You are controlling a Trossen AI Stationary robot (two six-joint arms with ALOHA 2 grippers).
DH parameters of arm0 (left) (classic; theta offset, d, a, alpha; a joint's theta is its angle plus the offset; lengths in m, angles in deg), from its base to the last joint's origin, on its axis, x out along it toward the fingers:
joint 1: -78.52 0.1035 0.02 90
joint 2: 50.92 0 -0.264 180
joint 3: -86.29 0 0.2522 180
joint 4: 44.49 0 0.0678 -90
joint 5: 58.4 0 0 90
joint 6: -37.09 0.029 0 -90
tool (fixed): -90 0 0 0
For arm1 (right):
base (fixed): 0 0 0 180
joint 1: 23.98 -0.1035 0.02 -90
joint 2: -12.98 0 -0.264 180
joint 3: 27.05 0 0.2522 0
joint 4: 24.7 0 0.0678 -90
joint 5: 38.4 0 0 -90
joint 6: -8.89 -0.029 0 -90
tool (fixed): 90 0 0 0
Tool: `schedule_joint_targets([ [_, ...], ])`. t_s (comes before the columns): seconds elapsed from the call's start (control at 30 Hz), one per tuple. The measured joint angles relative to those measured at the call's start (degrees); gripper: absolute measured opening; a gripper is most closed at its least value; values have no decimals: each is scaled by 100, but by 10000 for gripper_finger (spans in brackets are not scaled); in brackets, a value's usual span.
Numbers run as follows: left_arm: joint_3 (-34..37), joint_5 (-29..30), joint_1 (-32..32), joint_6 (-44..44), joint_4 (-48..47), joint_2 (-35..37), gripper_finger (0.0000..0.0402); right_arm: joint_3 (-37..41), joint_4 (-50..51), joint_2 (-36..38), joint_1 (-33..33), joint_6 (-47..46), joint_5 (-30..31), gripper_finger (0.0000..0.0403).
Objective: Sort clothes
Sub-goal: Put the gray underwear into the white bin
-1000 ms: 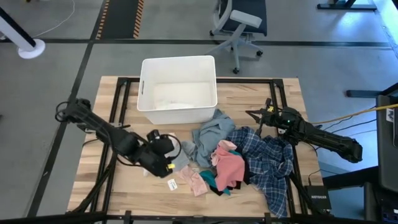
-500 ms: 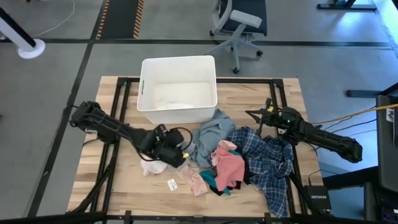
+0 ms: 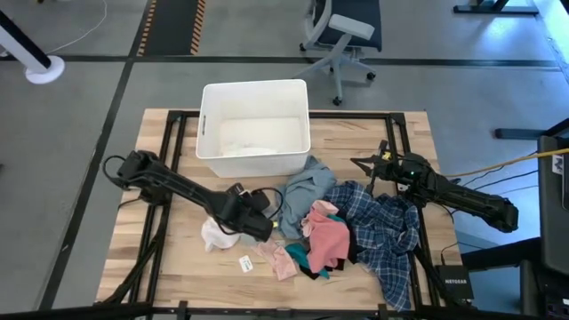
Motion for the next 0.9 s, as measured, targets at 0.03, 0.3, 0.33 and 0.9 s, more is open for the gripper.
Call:
schedule_joint_targets([
  [0.03, 0, 17, 2, 85, 0, -46, 198, 0, -2, 0, 0, -2, 0, 19],
  [0.3, 0, 47, 13, 826, 7, -231, 96, 0, -6, 0, 0, -2, -28, 19],
  [0.33, 0, 48, 13, 926, 19, -229, 76, 0, -7, 0, 0, -2, -28, 19],
  [0.9, -785, 770, 104, 2215, -37, 757, 9, 0, -4, 0, 0, -2, -26, 19],
])
